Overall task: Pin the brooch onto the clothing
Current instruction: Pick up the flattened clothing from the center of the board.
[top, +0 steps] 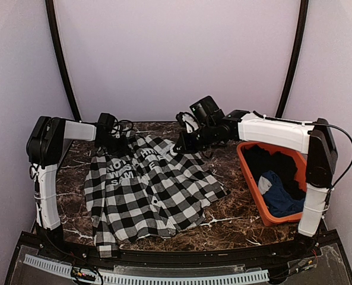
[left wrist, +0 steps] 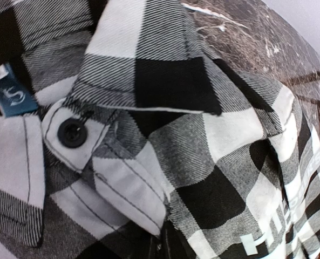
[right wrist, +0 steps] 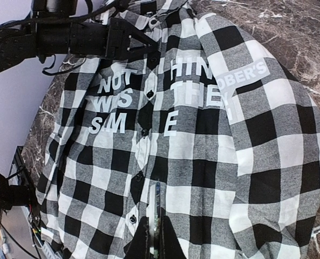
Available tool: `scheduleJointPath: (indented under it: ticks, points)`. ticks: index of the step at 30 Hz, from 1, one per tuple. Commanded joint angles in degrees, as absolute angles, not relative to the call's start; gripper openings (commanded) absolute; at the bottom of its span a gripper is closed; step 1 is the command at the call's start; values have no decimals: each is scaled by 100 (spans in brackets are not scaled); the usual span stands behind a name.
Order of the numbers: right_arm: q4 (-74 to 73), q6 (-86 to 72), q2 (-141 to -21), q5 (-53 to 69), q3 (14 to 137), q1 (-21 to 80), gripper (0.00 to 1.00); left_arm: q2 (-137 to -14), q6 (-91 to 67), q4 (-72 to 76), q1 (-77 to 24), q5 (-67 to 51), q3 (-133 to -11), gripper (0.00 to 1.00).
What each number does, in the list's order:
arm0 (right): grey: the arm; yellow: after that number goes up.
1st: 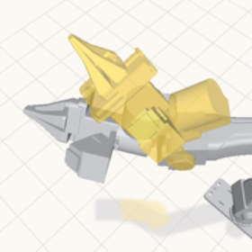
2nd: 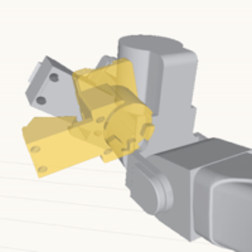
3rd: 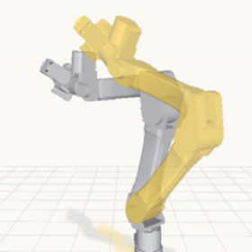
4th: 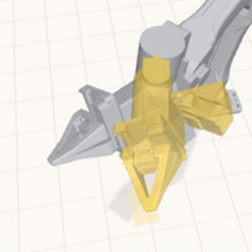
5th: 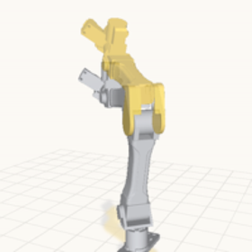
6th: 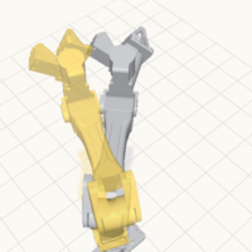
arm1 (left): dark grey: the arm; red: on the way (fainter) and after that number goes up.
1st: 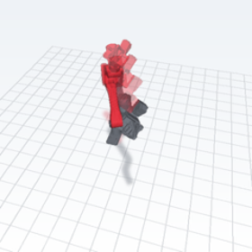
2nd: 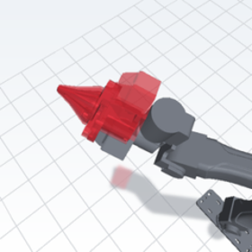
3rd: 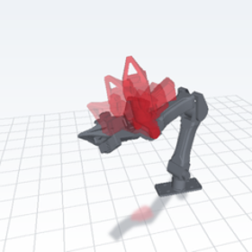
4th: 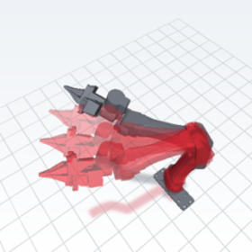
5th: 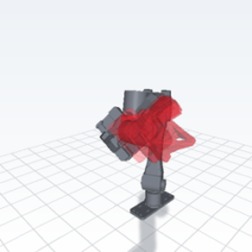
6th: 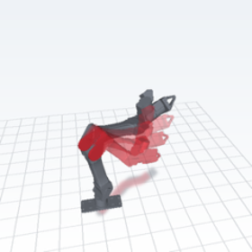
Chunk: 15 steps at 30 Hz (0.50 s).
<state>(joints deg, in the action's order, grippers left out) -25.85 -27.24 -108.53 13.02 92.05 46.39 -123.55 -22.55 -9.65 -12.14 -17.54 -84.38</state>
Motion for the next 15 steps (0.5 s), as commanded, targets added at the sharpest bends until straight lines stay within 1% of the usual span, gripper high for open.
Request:
scheduleJointPath:
  ticks: [1, 6, 10, 15]
  points:
    - [-2289, -3126, -10846, 1753, 9431, 4635, 0, -12412, -2298, -866, -1188, -1989, -8493, 2]
    - [-1971, -3713, -10939, 2438, 9419, 4598, 0, -12222, -2412, -669, -1187, -2126, -8385, 1]
    - [-1535, -4167, -11038, 2823, 9343, 4588, 0, -11838, -2585, -264, -1188, -2281, -8038, 1]
    - [-1340, -4942, -11518, 3150, 9550, 4516, 0, -11327, -3021, 373, -1196, -2512, -7573, 1]
